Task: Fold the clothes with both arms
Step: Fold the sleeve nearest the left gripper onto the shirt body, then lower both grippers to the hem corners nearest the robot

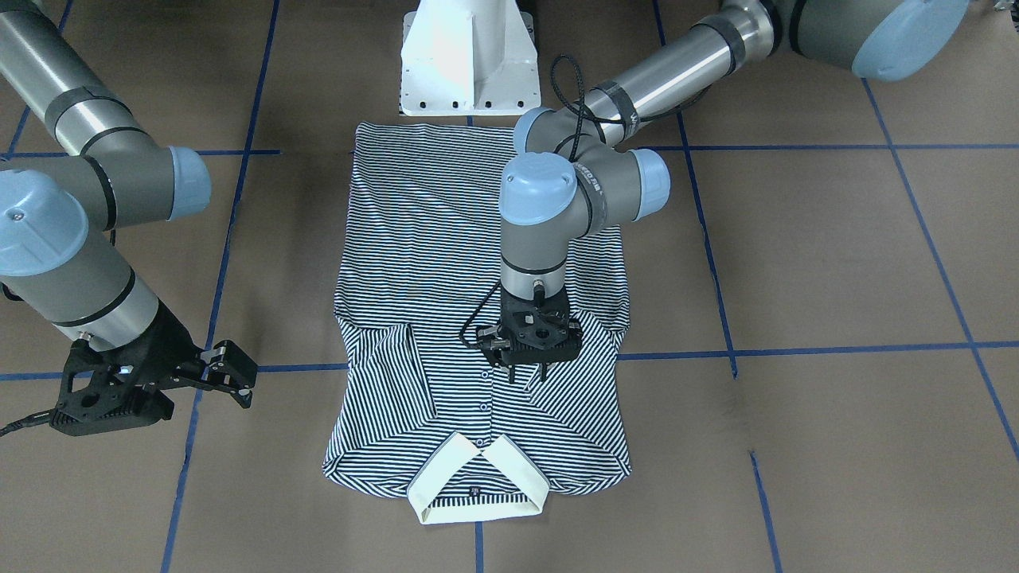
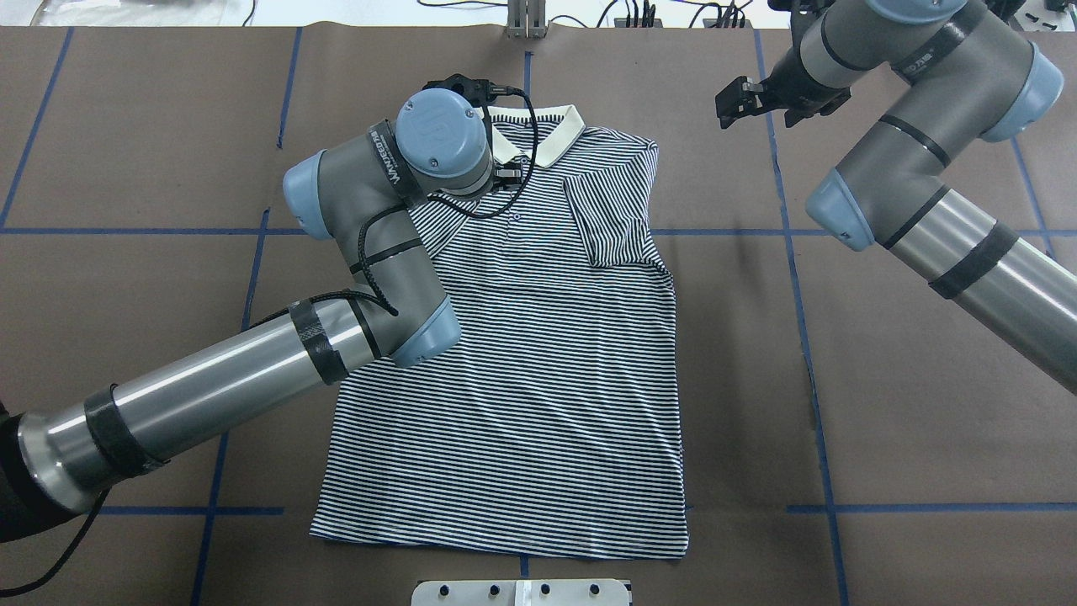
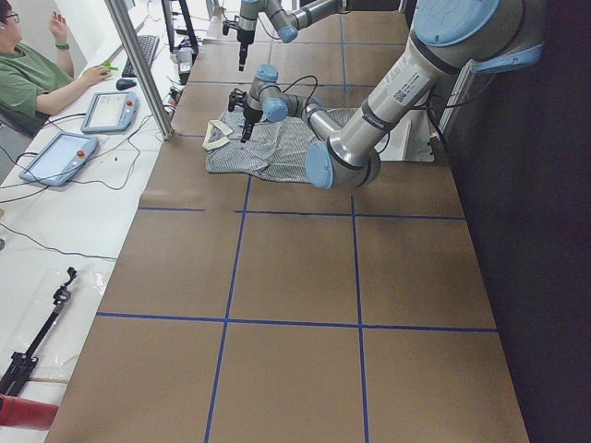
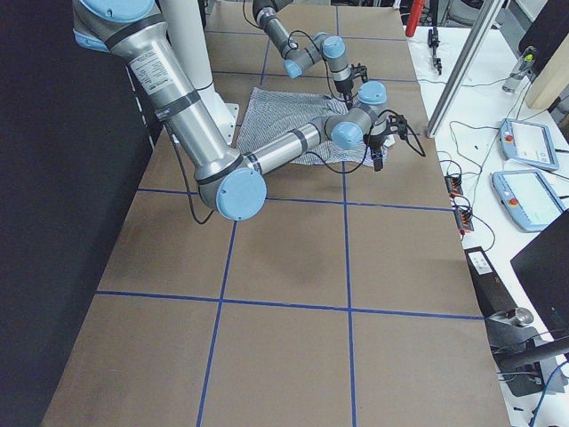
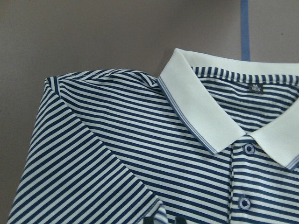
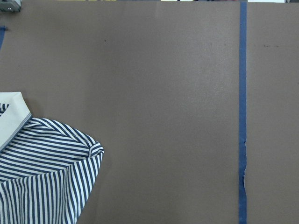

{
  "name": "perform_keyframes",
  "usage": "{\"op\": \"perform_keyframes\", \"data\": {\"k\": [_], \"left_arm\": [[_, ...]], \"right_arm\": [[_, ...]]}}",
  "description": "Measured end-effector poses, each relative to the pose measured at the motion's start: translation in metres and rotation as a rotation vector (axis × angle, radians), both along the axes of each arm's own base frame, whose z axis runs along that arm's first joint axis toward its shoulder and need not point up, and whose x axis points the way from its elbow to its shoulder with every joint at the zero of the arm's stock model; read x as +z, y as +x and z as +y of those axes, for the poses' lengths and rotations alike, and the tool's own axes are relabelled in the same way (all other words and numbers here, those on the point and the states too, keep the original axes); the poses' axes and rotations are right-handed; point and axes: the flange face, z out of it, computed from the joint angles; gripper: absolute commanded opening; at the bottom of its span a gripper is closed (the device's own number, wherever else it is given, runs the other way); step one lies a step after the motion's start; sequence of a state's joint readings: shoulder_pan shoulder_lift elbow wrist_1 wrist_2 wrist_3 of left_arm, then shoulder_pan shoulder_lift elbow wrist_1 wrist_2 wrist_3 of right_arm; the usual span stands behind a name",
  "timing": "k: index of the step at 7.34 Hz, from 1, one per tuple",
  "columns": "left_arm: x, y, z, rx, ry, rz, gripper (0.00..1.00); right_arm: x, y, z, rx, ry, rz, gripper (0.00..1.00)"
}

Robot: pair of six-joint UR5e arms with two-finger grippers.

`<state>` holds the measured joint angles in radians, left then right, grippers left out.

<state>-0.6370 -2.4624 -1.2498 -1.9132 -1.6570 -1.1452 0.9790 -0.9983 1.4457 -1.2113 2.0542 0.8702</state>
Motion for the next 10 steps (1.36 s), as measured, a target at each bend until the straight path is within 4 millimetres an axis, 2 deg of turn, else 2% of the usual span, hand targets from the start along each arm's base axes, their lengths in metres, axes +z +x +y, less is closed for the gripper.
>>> {"op": "perform_keyframes", "data": {"k": [1,2,3,4,5,6,7,8,9,10], "left_arm": [[0.002,-0.021,0.019,0.046,0.028,0.030,1.00],[0.009,-0.048,0.042,0.081,0.049,0.062,1.00],[0.014,-0.073,0.065,0.107,0.064,0.094,1.00],[0.013,-0.090,0.088,0.135,0.074,0.129,1.00],[0.013,-0.097,0.113,0.166,0.081,0.155,1.00],[0.020,-0.101,0.141,0.198,0.082,0.168,1.00],[0.031,-0.108,0.165,0.222,0.080,0.172,1.00],[0.046,-0.118,0.188,0.237,0.065,0.171,1.00],[0.063,-0.128,0.214,0.237,0.026,0.171,0.92],[0.084,-0.131,0.244,0.224,-0.023,0.159,0.82]], "right_arm": [[-0.006,-0.007,0.020,0.029,-0.035,-0.031,1.00],[-0.012,-0.018,0.056,0.062,-0.074,-0.067,1.00],[-0.019,-0.031,0.102,0.096,-0.115,-0.105,1.00],[-0.025,-0.047,0.158,0.134,-0.162,-0.138,0.95],[-0.030,-0.064,0.217,0.172,-0.207,-0.149,0.89],[-0.041,-0.082,0.280,0.217,-0.282,-0.131,0.87],[-0.052,-0.100,0.333,0.259,-0.340,-0.101,0.86],[-0.057,-0.120,0.378,0.290,-0.362,-0.085,0.85],[-0.061,-0.135,0.411,0.305,-0.370,-0.087,0.85],[-0.064,-0.142,0.432,0.315,-0.368,-0.096,0.86]]}}
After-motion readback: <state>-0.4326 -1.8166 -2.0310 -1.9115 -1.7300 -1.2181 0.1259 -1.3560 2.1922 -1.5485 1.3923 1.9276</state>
